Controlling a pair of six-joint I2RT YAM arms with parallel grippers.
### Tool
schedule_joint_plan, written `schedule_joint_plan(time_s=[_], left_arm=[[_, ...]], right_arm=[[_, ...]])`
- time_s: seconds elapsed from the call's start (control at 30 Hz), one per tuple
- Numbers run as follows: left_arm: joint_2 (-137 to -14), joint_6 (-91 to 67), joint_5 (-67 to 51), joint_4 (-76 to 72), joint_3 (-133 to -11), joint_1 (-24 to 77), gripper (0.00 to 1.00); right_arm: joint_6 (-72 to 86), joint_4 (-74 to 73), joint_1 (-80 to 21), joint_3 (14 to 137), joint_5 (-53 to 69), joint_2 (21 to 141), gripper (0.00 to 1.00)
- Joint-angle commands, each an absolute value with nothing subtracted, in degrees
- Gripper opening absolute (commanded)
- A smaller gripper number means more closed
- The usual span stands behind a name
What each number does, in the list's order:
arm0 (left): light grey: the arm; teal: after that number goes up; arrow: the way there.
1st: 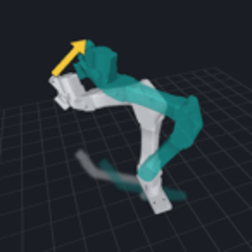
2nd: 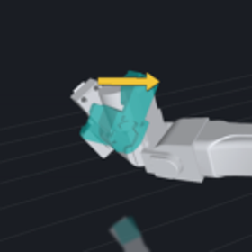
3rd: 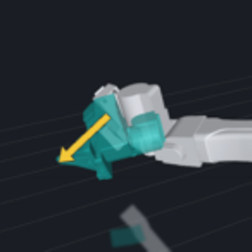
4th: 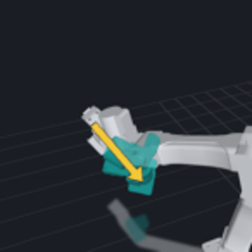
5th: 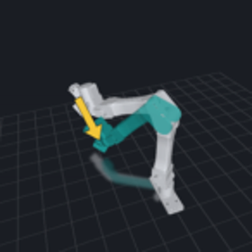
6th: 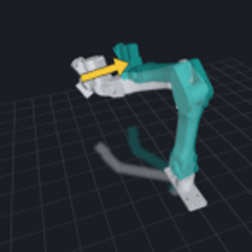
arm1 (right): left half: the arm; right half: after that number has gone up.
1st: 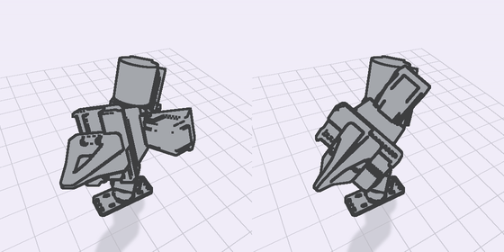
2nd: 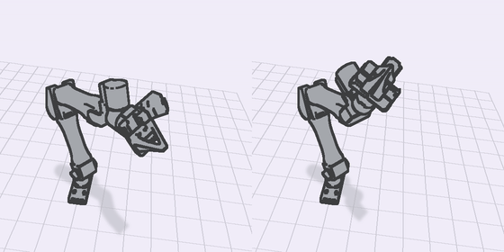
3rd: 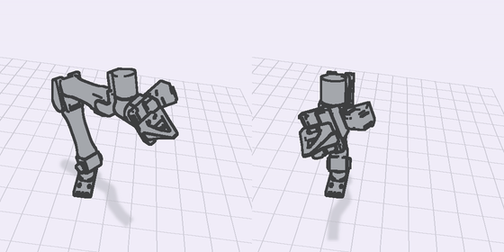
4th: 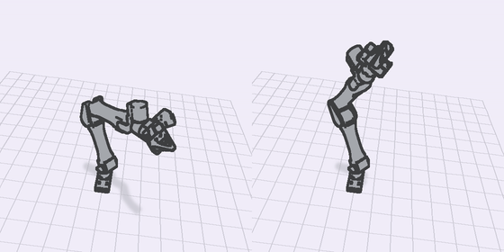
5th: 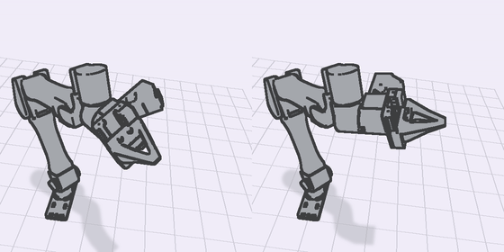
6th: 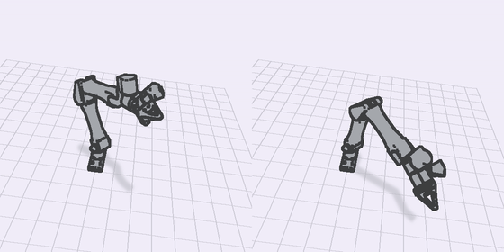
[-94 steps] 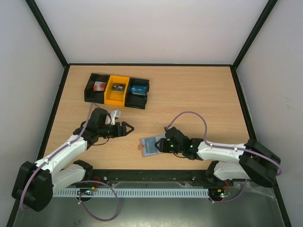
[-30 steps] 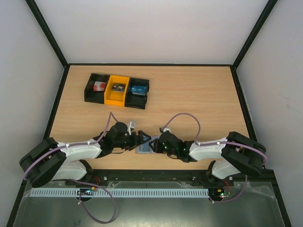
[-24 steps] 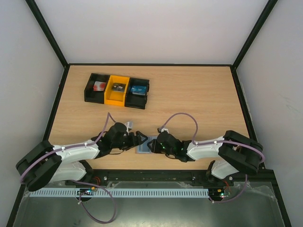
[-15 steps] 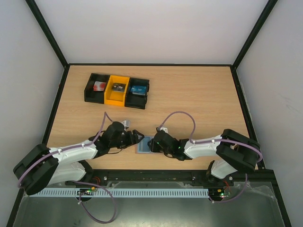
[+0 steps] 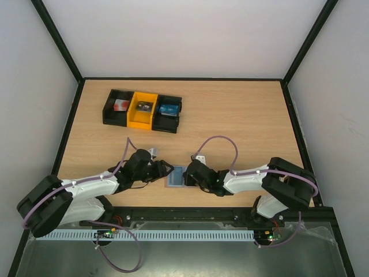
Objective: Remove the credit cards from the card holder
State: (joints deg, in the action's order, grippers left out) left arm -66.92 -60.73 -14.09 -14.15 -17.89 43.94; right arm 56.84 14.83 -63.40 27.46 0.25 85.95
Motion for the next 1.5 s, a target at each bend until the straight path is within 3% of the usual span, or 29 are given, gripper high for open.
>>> schedule_joint_plan(time_s=[0.0,0.4,0.93,1.17,1.47], left_arm=[[-67.2,-61.54,-15.77,-16.86,-17.03,43.59,0.57],[-69.83,-63.11,-16.78,-20.65,-15.71,43.17,0.55],[-72.19,-63.47,-17.75,-22.5,-14.71,42.37,0.54],[-71.01,-63.11,-17.8,-21.81,-13.98,41.63,0.54],[-70.44,-62.86,-17.97,-21.44,-13.75,41.13,0.54]], right_arm=[[56.12,10.45,-63.63,26.31,-2.3,87.83,0.09],[56.99,10.92,-63.72,27.93,-0.51,81.45,0.15],[58.15,4.69,-65.91,34.28,-2.85,88.87,0.2],[57.99,-1.3,-66.19,34.38,-8.42,90.55,0.13],[58.97,2.04,-66.18,30.29,-8.98,89.77,0.05]])
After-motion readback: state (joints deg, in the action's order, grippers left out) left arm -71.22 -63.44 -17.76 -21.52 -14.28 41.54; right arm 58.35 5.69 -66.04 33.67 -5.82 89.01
